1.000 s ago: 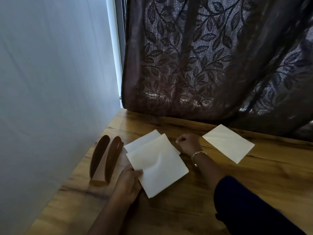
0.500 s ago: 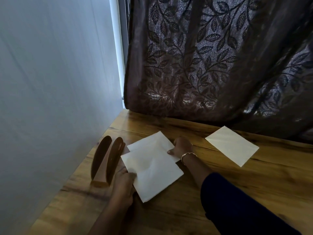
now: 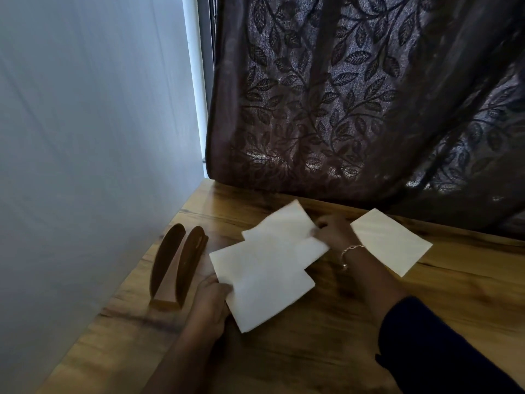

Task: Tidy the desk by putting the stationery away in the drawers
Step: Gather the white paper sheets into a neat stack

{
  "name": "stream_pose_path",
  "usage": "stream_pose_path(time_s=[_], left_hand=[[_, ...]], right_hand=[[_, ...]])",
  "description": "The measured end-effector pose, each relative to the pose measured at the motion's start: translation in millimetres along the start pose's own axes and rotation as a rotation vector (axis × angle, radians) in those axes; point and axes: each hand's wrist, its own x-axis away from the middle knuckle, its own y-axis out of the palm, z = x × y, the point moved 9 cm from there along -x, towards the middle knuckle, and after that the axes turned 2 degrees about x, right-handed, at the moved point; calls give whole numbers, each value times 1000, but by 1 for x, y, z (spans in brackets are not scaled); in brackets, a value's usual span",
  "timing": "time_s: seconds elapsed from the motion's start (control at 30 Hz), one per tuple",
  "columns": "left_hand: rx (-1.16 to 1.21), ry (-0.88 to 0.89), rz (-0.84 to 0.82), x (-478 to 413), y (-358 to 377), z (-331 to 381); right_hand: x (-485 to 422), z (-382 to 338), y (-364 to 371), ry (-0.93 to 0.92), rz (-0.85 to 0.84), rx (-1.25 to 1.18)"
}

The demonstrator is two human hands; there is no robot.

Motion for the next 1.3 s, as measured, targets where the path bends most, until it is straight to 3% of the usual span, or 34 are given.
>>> stream_pose_path(time_s=[0.13, 0.23, 0.37, 0.5, 0.67, 0.8, 1.3], left_hand=[[17, -28, -90, -7, 18, -2], [-3, -66, -83, -17, 22, -8], [15, -98, -131, -25, 27, -10], [37, -114, -166, -28, 27, -11], [131, -135, -106, -34, 20, -15], [125, -104, -96, -33, 20, -13], [104, -118, -40, -31, 21, -16]], right_hand=[[11, 11, -67, -45, 295, -10], [20, 27, -97, -11, 372, -194], [30, 45, -89, 107, 260, -591], [36, 50, -52, 209, 112, -781], [45, 50, 30, 336, -158, -662], [50, 54, 59, 400, -255, -599], [49, 49, 60, 420, -255, -585]])
